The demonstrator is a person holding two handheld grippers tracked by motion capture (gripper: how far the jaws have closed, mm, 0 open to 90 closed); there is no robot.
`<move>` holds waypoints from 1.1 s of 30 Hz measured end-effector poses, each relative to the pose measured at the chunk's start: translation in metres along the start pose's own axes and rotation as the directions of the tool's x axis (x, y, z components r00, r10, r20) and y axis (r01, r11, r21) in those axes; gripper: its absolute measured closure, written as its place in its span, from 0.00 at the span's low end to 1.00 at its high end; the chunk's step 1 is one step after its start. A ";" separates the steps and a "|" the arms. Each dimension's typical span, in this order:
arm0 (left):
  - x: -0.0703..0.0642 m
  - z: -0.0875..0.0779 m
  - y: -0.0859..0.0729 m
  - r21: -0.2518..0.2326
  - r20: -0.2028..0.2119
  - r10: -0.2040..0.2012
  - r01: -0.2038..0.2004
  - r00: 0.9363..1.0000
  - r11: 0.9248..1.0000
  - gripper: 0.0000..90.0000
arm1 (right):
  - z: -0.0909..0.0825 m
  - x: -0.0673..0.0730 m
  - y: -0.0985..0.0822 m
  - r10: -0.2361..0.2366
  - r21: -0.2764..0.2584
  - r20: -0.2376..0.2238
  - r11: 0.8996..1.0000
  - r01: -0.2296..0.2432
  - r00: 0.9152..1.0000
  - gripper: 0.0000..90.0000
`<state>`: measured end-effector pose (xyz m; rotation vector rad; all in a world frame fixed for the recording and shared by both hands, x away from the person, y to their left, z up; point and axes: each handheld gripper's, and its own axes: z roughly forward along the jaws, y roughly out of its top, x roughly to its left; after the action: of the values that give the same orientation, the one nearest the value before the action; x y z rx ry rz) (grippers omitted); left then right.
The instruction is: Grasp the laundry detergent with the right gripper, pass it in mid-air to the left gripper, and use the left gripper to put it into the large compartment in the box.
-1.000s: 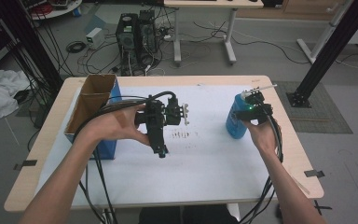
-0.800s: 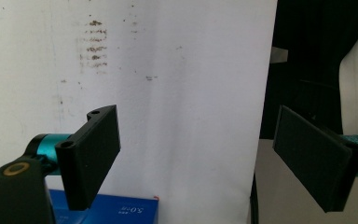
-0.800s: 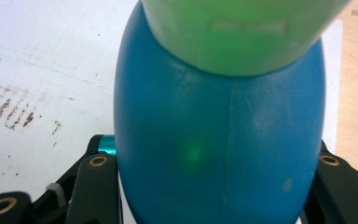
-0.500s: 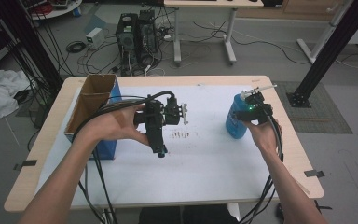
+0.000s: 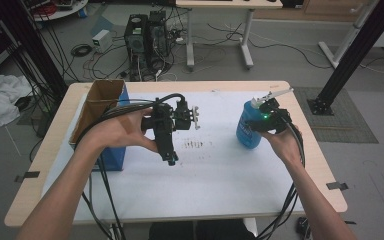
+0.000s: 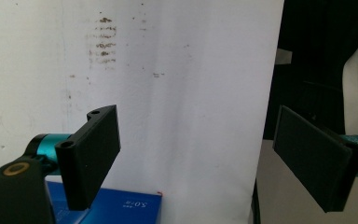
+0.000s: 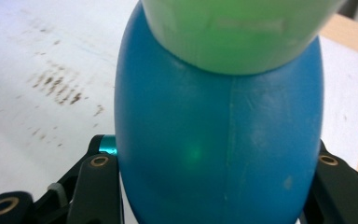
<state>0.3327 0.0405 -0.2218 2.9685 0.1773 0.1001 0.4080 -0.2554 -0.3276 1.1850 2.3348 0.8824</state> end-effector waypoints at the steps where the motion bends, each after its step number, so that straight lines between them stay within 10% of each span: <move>1: 0.001 -0.001 0.000 -0.001 -0.007 0.001 -0.001 1.000 1.000 0.17 | -0.002 0.002 0.002 -0.021 -0.001 -0.011 1.000 0.021 1.000 0.51; 9: 0.004 -0.002 -0.003 -0.004 -0.006 -0.013 0.013 1.000 1.000 0.17 | -0.014 0.021 0.014 -0.160 -0.007 -0.104 0.987 0.160 0.982 0.51; 17: 0.004 -0.003 -0.006 -0.009 -0.005 -0.022 0.022 1.000 1.000 0.17 | -0.015 0.037 0.017 -0.262 -0.045 -0.229 0.965 0.259 0.937 0.51; 33: 0.012 -0.009 -0.006 -0.068 -0.005 -0.060 0.059 0.998 0.996 0.17 | -0.024 0.077 0.028 -0.449 -0.084 -0.405 0.886 0.457 0.797 0.51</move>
<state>0.3429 0.0491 -0.2135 2.8924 0.2578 0.1069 0.3666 -0.1886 -0.2951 0.4092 2.7904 1.0018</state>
